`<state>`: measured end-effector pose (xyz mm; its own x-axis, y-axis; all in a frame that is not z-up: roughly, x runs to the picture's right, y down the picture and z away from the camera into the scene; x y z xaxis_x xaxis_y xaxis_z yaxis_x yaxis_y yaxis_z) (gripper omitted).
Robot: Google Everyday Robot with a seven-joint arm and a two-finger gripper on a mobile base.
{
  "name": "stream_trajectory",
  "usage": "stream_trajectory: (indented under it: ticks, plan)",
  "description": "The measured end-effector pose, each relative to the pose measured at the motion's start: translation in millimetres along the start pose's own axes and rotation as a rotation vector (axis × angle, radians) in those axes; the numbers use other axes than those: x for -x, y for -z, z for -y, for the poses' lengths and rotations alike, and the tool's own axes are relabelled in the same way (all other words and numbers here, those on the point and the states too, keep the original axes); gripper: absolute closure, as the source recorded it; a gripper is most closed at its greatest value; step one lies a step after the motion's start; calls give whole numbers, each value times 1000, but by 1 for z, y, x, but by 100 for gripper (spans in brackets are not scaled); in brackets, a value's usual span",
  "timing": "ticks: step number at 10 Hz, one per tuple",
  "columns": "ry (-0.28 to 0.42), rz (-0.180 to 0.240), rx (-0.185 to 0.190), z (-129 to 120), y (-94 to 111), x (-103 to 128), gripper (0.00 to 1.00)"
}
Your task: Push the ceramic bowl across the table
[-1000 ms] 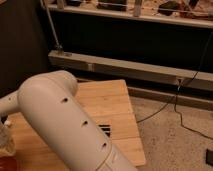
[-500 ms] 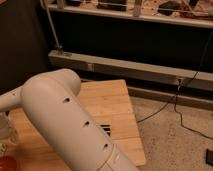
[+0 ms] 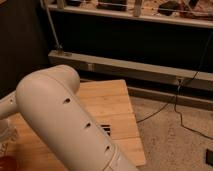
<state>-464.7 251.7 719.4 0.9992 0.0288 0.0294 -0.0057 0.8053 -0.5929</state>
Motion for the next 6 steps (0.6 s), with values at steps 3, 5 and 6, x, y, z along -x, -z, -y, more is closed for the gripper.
stream_trajectory:
  ticks: [3, 5, 6]
  plan:
    - [42, -7, -59, -14, -16, 0, 100]
    - [74, -19, -74, -29, -28, 3, 100]
    - [85, -30, -61, -39, -34, 5, 100]
